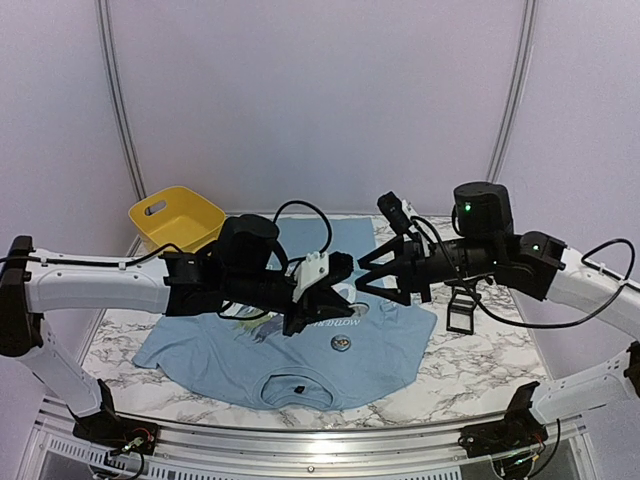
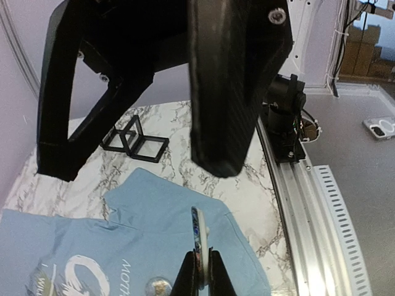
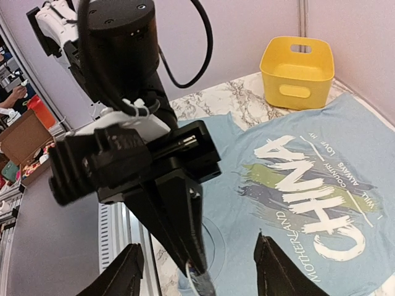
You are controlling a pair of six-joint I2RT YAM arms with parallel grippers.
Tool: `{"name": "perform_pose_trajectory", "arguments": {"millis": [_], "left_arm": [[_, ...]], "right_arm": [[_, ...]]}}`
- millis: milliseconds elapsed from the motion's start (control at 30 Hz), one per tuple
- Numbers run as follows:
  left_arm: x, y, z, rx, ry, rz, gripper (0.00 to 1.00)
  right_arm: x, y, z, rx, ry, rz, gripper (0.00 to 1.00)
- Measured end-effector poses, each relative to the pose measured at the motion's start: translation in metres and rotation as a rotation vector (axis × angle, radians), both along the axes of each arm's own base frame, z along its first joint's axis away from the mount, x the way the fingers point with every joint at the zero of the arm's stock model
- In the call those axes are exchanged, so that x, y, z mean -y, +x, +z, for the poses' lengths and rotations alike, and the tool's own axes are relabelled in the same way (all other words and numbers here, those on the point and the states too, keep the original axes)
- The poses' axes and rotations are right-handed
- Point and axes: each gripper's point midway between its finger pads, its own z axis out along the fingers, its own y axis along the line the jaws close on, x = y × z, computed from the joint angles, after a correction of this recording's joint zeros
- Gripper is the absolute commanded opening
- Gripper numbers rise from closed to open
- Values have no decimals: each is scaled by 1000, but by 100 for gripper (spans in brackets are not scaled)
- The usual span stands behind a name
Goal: Pin the brooch onto the clothing
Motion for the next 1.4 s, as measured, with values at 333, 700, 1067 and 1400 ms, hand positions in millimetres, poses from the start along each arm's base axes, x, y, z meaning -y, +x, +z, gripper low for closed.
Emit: {"name": "perform_pose_trajectory", "arguments": {"millis": [333, 700, 1067, 1400], "left_arm": [[-21, -6, -6, -436, -15, 75, 0], [-23, -10, 10, -461, -57, 61, 0], [-23, -11, 11, -459, -59, 57, 0], [-24, -12, 14, -450, -67, 54, 0]], "right_arm": [[3, -20, -44, -42, 42, 108, 57], [1, -32, -29, 103, 180, 164, 38], [-6, -22, -48, 71, 137, 146, 15], [-6, -18, -55, 52, 114, 120, 0]]}}
